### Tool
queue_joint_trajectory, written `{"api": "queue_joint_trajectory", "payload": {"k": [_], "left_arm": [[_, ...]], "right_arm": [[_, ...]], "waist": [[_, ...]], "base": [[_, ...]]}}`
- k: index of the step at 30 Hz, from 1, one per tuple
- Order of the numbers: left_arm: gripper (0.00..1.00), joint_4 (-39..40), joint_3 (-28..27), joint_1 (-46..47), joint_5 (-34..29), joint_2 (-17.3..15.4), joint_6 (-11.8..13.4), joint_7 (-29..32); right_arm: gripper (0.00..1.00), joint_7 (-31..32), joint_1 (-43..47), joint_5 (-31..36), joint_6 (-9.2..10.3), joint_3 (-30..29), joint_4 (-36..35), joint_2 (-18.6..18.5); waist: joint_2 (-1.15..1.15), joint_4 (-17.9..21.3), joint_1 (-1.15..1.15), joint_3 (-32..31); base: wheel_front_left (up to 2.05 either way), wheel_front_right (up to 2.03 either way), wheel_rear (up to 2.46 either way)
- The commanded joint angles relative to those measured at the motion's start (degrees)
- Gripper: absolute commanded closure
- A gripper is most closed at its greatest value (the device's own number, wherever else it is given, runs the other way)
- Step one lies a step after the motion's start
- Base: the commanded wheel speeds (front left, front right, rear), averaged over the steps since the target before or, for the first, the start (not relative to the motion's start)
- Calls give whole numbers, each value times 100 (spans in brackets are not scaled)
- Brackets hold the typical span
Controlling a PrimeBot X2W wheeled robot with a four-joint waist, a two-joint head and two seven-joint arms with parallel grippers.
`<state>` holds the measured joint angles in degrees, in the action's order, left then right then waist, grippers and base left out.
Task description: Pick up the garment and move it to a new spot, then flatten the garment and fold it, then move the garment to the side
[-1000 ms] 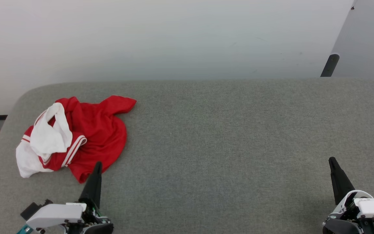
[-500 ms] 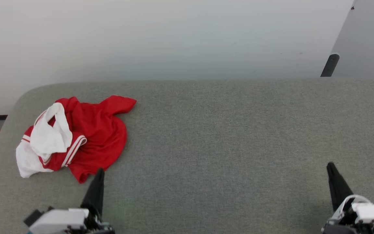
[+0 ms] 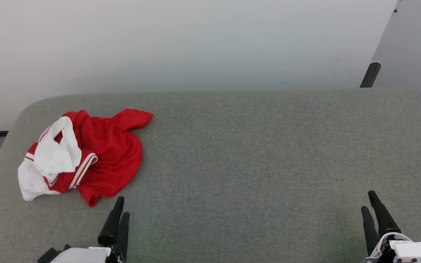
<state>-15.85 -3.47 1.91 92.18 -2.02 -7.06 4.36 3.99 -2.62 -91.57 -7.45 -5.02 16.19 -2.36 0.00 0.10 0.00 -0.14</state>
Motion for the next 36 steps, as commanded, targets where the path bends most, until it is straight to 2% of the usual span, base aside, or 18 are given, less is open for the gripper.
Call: {"api": "queue_joint_trajectory", "payload": {"k": [1, 13, 20, 26, 36], "left_arm": [[0, 139, 55, 98, -51, -29, 0, -46], [0, 345, 355, 66, -289, -112, 45, -336], [0, 404, 529, 56, -665, -199, 78, -540], [0, 442, 662, 36, -1124, -270, 139, -695], [0, 443, 976, 48, -2348, -449, 323, -908]], "right_arm": [[0, -57, -19, 53, -2, 38, -138, -23], [0, -352, 78, 363, -2, 220, -301, -93], [0, -521, 127, 735, -2, 319, -352, -145], [0, -661, 164, 1243, -3, 383, -367, -179], [0, -868, 239, 2431, -3, 487, -427, -218]], "waist": [[0, 1, 0, -4], [0, 7, 0, -52], [0, 9, 0, -85], [0, 8, 0, -115], [0, -5, 0, -161]], "base": [[0, 0, 0], [0, 0, 0], [0, 0, 0], [0, 0, 0], [0, 0, 0]]}}
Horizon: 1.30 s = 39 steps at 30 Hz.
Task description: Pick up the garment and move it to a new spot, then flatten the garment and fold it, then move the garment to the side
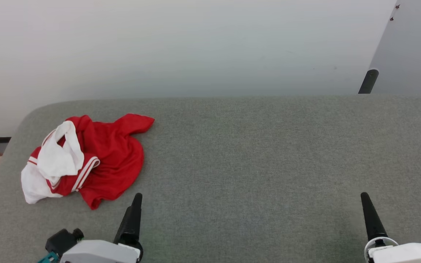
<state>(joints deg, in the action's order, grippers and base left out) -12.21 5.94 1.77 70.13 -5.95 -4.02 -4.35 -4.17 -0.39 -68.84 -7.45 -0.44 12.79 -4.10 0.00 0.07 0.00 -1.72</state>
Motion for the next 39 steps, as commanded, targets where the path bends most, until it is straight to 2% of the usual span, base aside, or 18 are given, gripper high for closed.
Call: {"api": "queue_joint_trajectory", "payload": {"k": [1, 7, 8, 18, 39], "left_arm": [[0, 95, 52, 67, -269, -54, 33, -55], [0, 190, 168, 68, -1262, -127, 151, -164], [0, 190, 168, 68, -1262, -127, 151, -164], [0, 394, 194, 18, -2685, -126, 245, -333], [0, 716, -129, -159, -4421, 108, -54, -638]], "right_arm": [[0, -69, 23, 289, -3, 42, -94, -48], [0, -176, 47, 1128, -3, 114, -140, -65], [0, -176, 47, 1128, -3, 114, -140, -65], [0, -338, 128, 2189, -3, 93, -218, -10], [0, -593, 263, 3442, -4, 91, -401, 48]], "waist": [[0, -5, 0, -7], [0, -11, 0, -23], [0, -11, 0, -23], [0, -18, 0, -61], [0, -56, 0, -141]], "base": [[0, 0, 0], [0, 0, 0], [0, 0, 0], [0, 0, 0], [0, 0, 0]]}}
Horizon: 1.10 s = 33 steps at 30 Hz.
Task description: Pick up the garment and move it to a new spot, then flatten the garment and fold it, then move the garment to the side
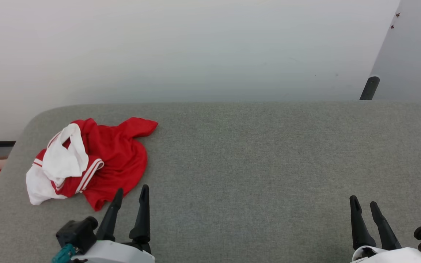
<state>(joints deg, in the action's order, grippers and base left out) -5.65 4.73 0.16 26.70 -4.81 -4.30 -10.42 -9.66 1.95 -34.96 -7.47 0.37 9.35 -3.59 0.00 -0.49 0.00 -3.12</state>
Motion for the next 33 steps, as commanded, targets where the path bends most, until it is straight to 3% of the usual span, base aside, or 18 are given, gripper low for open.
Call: {"api": "queue_joint_trajectory", "payload": {"k": [1, 33], "left_arm": [[0, 75, -13, 1, -155, 1, -28, -43], [0, 84, -50, -123, -1657, 145, -231, -413]], "right_arm": [[0, -58, 35, 103, -3, 10, -64, -3], [0, -367, 221, 1423, -4, 128, -261, -8]], "waist": [[0, -1, 0, -3], [0, -90, 0, -168]], "base": [[0, 0, 0], [0, 0, 0]]}}
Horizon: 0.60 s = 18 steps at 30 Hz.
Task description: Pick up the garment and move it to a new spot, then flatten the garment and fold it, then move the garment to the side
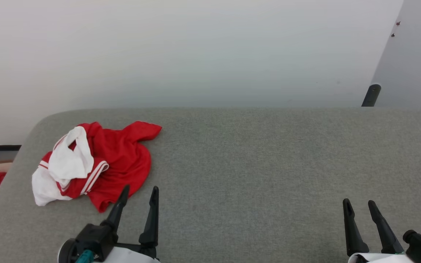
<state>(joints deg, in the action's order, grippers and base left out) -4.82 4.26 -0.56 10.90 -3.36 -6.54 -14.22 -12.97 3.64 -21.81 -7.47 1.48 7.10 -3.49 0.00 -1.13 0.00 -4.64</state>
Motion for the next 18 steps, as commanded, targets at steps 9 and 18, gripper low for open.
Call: {"api": "queue_joint_trajectory", "payload": {"k": [9, 18], "left_arm": [[0, -219, -125, 27, -367, -33, 2, -93], [0, -230, -409, -65, -442, -119, 140, -91]], "right_arm": [[0, -47, 177, 304, -4, 134, -42, -47], [0, -39, 146, 229, -3, 392, 37, -14]], "waist": [[0, -654, 0, -204], [0, -1522, 0, -403]], "base": [[0, 0, 0], [0, 0, 0]]}}
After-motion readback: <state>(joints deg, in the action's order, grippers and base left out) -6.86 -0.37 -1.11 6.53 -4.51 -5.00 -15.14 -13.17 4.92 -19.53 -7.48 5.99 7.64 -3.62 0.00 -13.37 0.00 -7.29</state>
